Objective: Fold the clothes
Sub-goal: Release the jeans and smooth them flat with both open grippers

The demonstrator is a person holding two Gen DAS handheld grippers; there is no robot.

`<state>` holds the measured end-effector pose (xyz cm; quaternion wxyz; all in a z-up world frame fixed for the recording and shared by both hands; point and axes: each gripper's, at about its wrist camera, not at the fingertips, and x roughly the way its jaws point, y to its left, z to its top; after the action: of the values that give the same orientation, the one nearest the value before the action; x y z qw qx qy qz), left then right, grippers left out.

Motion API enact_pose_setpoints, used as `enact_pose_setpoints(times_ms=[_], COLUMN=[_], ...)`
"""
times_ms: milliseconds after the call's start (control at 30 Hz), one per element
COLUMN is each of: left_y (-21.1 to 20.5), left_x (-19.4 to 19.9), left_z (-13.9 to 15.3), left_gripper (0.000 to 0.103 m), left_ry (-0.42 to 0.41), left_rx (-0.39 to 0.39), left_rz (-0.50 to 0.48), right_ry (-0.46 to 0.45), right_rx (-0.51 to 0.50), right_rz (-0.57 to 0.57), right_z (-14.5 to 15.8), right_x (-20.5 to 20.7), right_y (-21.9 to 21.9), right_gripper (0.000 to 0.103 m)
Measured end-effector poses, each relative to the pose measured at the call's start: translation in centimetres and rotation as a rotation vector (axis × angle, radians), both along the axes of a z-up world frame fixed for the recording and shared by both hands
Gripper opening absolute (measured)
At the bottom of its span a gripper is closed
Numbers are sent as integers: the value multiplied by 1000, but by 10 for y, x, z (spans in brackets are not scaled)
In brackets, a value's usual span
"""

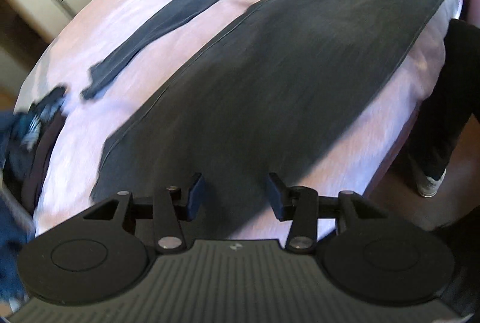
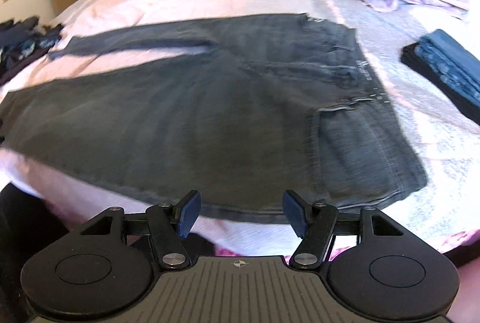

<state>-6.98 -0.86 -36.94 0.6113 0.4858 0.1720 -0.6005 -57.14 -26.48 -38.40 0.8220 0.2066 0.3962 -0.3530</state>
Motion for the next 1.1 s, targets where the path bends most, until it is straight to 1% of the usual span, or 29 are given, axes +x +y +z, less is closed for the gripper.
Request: enact_pose_setpoints(times_ms=[133,167,200,267,333,400,467,600,667,767,833,900,933,967,1033,1100], left_y=[28,33,35,37,34,29,20,1,-6,-6,-3,-1,0,-1,-2,-2], left_x=[16,19,22,26,32,41,51,68,74,75,78,81,82,80,75,69], left_z=[14,18,24,33,39,42,39,10,-7,-3,9,25,35,45,66,86], left_gripper=[42,43,43,46,46,48,48,51,53,56,54,55,58,65,73,77], left_ry=[-19,-15,-8,0,-1,39,66,129,159,159,140,119,117,114,102,95], left_rx=[-34,-52,-70,-102,-120,-126,-127,-71,-35,-34,-41,-52,-58,-62,-64,-73], left_rz=[64,73,83,93,102,105,116,130,134,132,145,159,165,164,151,146], right_ry=[52,61,65,70,74,76,79,102,133,165,186,207,217,227,250,267], right_rx=[-26,-35,-40,-48,-57,-63,-59,-45,-30,-26,-24,-23,-22,-21,-31,-45], right_rz=[48,60,75,104,126,142,152,158,143,127,117,107,102,97,91,92], right_z=[0,2,3,4,7,9,9,4,-1,11,19,28,32,36,54,71], right_x=[17,21,26,34,44,53,60,72,77,75,74,73,72,71,72,72], right_y=[7,8,10,12,15,16,16,10,2,-5,-10,-16,-18,-21,-22,-21], right_gripper=[64,64,64,64,64,64,64,65,65,65,65,65,65,65,65,65])
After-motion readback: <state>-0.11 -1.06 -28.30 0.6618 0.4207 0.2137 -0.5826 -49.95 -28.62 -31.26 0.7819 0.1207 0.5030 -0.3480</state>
